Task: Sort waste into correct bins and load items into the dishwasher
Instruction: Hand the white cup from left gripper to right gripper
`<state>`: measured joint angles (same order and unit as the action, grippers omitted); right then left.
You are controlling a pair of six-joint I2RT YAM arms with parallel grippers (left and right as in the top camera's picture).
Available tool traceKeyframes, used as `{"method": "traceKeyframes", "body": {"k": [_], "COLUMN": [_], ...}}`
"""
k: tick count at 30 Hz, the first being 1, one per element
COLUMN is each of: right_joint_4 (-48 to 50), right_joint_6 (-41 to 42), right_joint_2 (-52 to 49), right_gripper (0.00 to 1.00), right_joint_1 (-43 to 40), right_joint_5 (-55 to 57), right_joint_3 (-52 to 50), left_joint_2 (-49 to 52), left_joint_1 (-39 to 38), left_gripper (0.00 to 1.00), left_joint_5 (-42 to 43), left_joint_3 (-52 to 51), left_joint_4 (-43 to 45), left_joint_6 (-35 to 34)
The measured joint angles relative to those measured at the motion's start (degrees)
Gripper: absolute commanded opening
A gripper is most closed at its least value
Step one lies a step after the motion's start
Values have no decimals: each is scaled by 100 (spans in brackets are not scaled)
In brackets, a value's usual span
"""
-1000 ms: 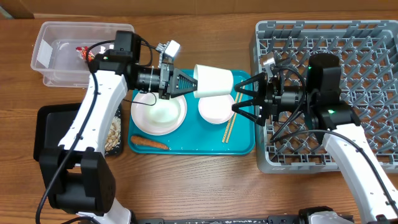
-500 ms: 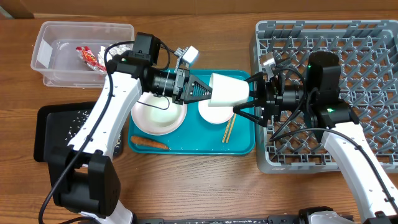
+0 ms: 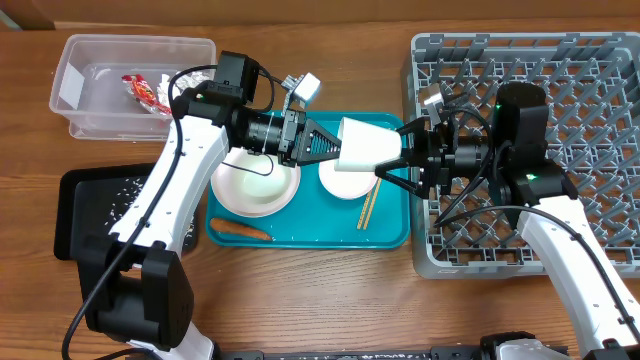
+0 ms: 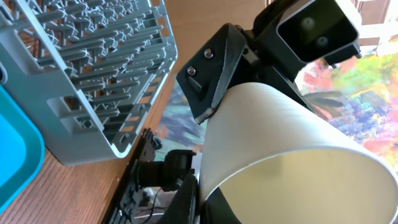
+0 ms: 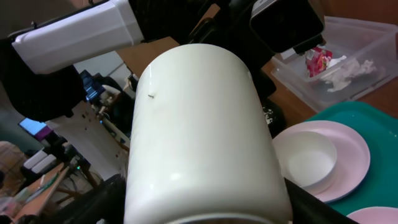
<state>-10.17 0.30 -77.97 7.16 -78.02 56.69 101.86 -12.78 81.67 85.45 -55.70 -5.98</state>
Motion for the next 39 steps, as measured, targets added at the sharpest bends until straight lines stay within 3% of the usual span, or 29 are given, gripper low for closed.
{"method": "traceKeyframes", "body": {"k": [7, 13, 29, 39], "right_joint_4": [166, 216, 514, 546], "right_joint_6": [15, 11, 9, 15], "right_joint_2": [0, 0, 0, -7], "right_gripper": [70, 84, 84, 73], "right_joint_1": [0, 0, 2, 46], "right_joint_5": [24, -20, -61, 48], "right_joint_3": [0, 0, 0, 0], "left_joint_2": [0, 0, 0, 0], "left_joint_1": [0, 0, 0, 0], "left_gripper": [4, 4, 4, 4], "left_joint_5": [81, 52, 31, 22], "left_joint_3": [0, 0, 0, 0], "left_joint_4": [7, 4, 4, 2], "left_joint_6": [0, 0, 0, 2]}}
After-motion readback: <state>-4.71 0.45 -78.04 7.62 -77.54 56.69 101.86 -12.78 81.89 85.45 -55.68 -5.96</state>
